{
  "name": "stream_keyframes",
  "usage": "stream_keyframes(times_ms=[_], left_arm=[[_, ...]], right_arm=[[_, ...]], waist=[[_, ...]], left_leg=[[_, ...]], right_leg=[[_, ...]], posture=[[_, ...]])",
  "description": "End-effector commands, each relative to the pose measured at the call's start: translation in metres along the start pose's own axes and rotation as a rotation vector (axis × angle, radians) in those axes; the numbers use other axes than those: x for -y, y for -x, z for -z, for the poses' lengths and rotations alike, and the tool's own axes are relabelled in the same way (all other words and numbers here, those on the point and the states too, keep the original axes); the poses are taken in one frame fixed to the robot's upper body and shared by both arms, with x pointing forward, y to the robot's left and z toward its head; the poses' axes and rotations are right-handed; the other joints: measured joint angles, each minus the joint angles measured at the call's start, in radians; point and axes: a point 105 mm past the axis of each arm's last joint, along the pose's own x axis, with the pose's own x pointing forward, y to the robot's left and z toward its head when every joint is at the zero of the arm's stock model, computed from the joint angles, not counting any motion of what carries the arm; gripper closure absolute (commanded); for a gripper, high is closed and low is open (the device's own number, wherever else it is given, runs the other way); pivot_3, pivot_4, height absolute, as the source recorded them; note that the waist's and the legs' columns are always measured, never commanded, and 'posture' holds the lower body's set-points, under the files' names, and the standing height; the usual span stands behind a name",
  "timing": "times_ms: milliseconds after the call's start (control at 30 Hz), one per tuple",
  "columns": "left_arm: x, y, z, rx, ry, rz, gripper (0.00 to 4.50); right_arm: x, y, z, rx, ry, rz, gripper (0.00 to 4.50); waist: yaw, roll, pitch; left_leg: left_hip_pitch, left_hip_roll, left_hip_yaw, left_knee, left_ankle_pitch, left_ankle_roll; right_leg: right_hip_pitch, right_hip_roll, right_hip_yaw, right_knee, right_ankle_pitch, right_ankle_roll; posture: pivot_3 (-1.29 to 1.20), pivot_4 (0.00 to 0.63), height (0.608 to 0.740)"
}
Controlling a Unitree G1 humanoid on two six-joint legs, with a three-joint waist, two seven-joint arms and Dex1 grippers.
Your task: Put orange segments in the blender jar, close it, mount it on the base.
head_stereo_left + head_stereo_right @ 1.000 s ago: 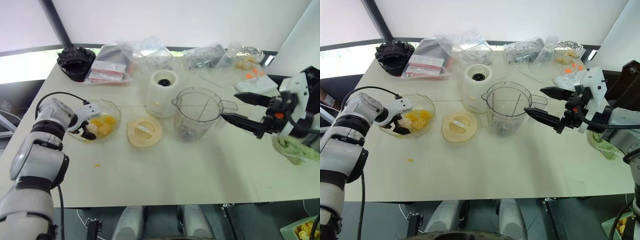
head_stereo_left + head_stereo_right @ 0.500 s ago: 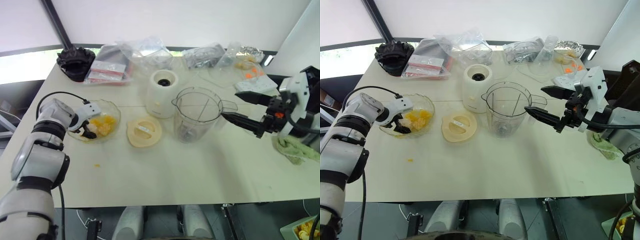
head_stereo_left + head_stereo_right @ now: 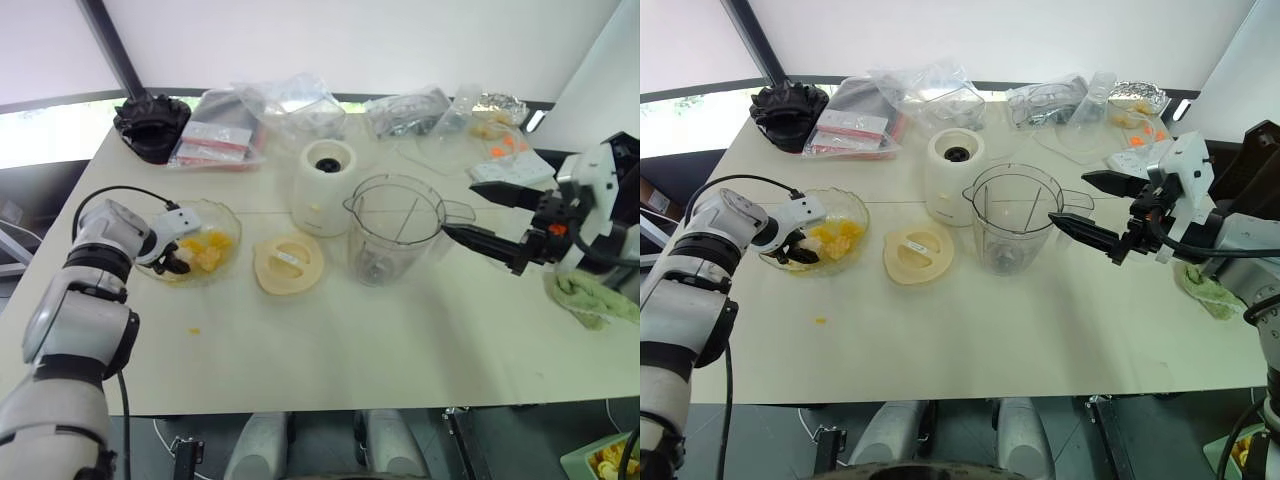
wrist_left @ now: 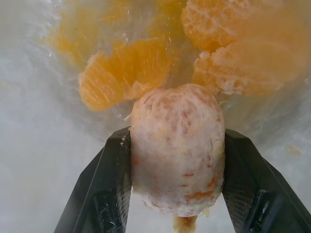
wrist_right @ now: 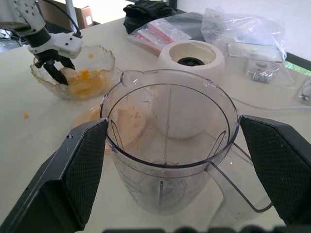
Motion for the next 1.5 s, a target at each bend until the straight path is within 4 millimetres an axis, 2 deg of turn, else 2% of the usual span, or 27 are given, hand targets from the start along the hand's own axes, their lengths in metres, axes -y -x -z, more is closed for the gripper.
stream_keyframes(times_ms=[33,867,900,1300,1433,1500], left_arm=[[0.006,-0.008,0.012,-0.033,0.016,0.018,2.11],[0.006,-0.009,0.015,-0.015,0.031,0.008,2.11],[0.005,-0.009,0.014,-0.016,0.03,-0.001,2.55],[0.004,-0.009,0.014,-0.014,0.03,-0.009,2.55],[0.001,-0.005,0.013,0.006,0.053,-0.02,2.55],[-0.007,0.004,0.005,0.059,0.099,-0.041,2.55]], right_arm=[[-0.001,0.0,-0.011,0.037,0.039,-0.005,0.0],[0.0,-0.004,-0.011,0.034,0.04,-0.016,0.0],[0.0,-0.004,-0.011,0.034,0.041,-0.016,0.0],[0.0,-0.004,-0.011,0.036,0.041,-0.012,0.0],[-0.001,-0.004,-0.011,0.036,0.041,-0.013,0.0],[-0.001,-0.004,-0.011,0.037,0.04,-0.013,0.0]], waist=[[0.0,0.0,0.0],[-0.001,0.002,-0.002],[-0.001,0.002,-0.002],[0.0,0.003,-0.002],[0.0,0.004,-0.002],[0.0,0.003,-0.002]], left_leg=[[0.0,0.0,0.0,0.0,0.0,0.0],[0.0,0.0,0.0,0.0,0.0,0.0],[0.0,0.0,0.0,0.0,0.0,0.0],[0.001,0.0,0.0,0.0,0.0,0.0],[0.001,0.0,0.0,0.0,0.0,0.0],[0.001,0.0,0.0,0.0,0.0,0.0]], right_leg=[[0.0,0.0,0.0,0.0,0.0,0.0],[0.0,0.0,0.0,0.0,0.0,0.0],[0.0,0.0,0.0,0.0,0.0,0.0],[0.001,0.0,0.0,0.0,0.0,0.0],[0.001,0.0,0.0,0.0,0.0,0.0],[0.001,0.0,0.0,0.0,0.0,0.0]], posture=[[0.0,0.15,0.74],[0.0,0.15,0.74],[0.0,0.15,0.74],[0.0,0.15,0.74],[0.0,0.15,0.74],[0.0,0.15,0.74]])
